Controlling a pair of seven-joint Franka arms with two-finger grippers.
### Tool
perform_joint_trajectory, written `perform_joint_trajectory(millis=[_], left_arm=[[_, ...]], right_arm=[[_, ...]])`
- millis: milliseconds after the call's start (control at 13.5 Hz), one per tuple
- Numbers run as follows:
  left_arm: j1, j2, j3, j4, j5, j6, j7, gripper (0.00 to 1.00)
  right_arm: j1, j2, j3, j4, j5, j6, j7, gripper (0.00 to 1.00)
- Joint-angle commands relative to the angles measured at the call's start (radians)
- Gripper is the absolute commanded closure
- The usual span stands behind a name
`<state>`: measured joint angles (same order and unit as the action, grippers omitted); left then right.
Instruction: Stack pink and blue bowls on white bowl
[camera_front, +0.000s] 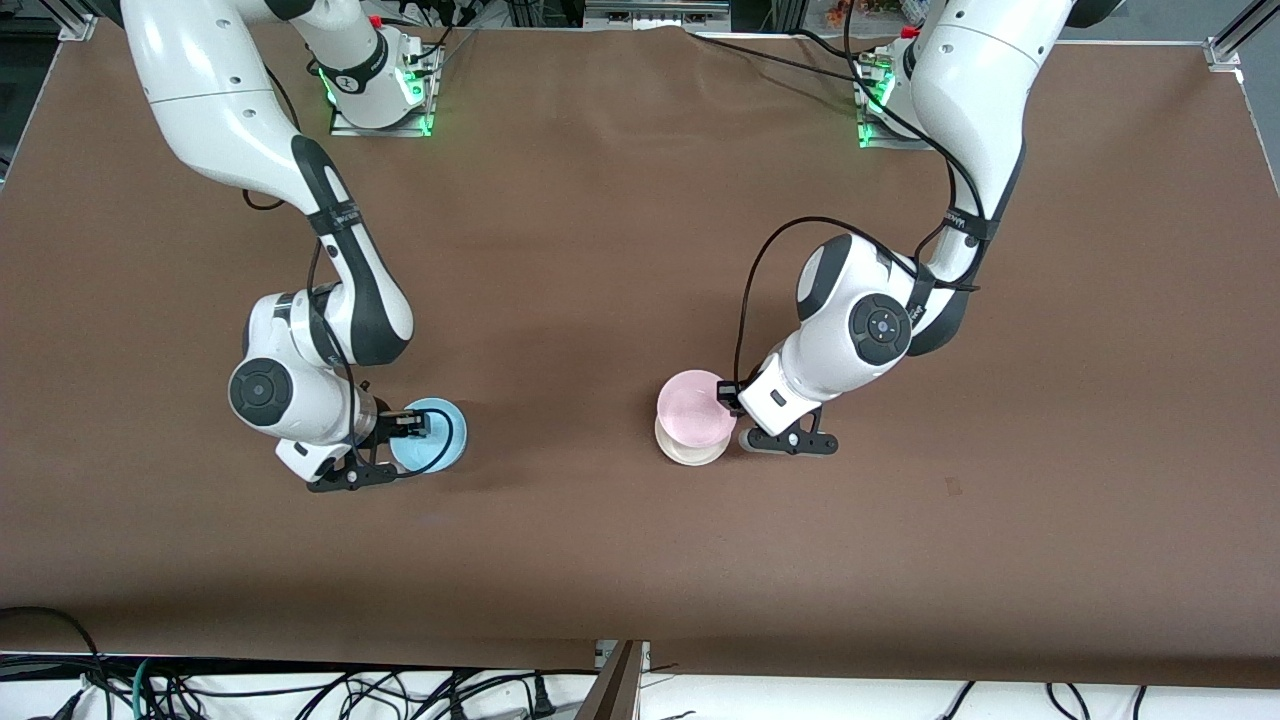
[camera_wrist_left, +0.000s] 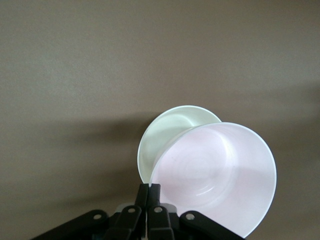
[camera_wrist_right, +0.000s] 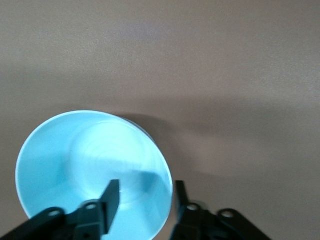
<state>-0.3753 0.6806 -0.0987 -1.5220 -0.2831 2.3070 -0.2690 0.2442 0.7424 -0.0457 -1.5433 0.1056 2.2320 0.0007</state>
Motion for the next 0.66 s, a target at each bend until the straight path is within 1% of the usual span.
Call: perform_joint_trajectory(millis=[0, 148, 295, 443, 591], left_arm=[[-0.008, 0.037, 0.007, 0.046, -0.001, 0.018, -0.007, 1.00], [-0.008, 0.043, 0.007, 0.048, -0.001, 0.022, -0.007, 1.00], [-0.008, 0.053, 0.007, 0.048, -0.001, 0.038, -0.007, 1.00], [-0.008, 0.059, 0.007, 0.048, 0.001, 0.043, -0.007, 1.00], [-0.013, 0.062, 0.007, 0.046, 0.024, 0.043, -0.009, 1.00]], right_arm=[[-0.006, -0.001, -0.002, 0.011, 0.045, 0.005, -0.002, 1.00], [-0.013, -0.001, -0.003, 0.015, 0.084, -0.005, -0.011, 1.00], [-0.010, -0.005, -0.003, 0.048, 0.104, -0.014, -0.005, 1.00], [-0.008, -0.015, -0.003, 0.054, 0.137, -0.040, 0.018, 1.00], [0.003, -0.030, -0.002, 0.057, 0.144, -0.051, 0.050, 1.00]])
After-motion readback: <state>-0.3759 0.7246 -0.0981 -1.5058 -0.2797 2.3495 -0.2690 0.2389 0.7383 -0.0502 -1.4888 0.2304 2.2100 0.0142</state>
